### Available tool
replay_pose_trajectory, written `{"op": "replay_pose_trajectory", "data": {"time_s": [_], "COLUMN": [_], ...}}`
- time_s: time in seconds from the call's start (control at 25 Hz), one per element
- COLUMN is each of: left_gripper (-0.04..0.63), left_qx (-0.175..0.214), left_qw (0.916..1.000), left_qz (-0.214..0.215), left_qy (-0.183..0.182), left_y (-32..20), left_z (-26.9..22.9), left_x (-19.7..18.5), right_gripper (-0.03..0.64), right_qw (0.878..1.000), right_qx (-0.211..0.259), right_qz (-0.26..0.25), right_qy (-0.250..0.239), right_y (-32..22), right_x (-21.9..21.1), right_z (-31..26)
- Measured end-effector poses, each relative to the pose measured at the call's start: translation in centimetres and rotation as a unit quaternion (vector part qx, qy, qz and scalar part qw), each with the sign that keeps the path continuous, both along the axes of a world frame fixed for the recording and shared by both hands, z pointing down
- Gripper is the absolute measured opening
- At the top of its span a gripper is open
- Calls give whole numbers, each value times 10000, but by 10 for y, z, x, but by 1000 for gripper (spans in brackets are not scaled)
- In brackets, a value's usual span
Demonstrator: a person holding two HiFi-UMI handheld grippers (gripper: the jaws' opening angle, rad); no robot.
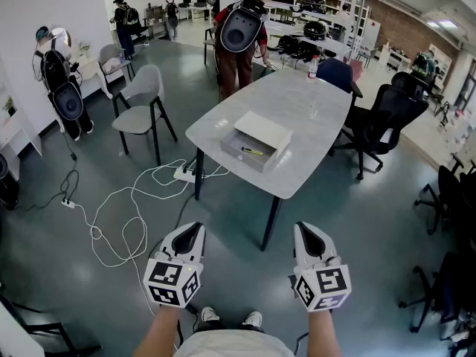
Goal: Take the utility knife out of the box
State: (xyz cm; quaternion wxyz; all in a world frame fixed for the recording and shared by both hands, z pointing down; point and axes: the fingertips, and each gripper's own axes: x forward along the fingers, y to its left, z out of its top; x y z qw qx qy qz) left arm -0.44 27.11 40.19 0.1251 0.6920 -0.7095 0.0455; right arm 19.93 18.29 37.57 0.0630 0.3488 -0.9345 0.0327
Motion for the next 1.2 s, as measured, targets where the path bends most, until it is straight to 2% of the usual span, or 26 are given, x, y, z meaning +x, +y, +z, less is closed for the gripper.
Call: {"op": "replay_pose_trajectory", "data": {"time_s": [0.44, 0.76, 1.2], "left_gripper": [23, 23, 23], "left_qx": [-24, 16, 27], "left_qw": [10000, 9999, 9999], "left_qz": [2, -118, -119], "left_qy": [13, 14, -51], "left_y": [-25, -47, -74], "left_z": [2, -1, 2], "left_x": [26, 47, 54], "right_gripper": [5, 5, 5], "right_qw": [10000, 9997, 9989], "right_qx": [-23, -26, -23], "right_qz": [-39, -244, -464], "right_qy": [-1, -31, -52], "right_y": [-23, -44, -66], "right_x": [19, 35, 30], "right_z": [6, 7, 11]}}
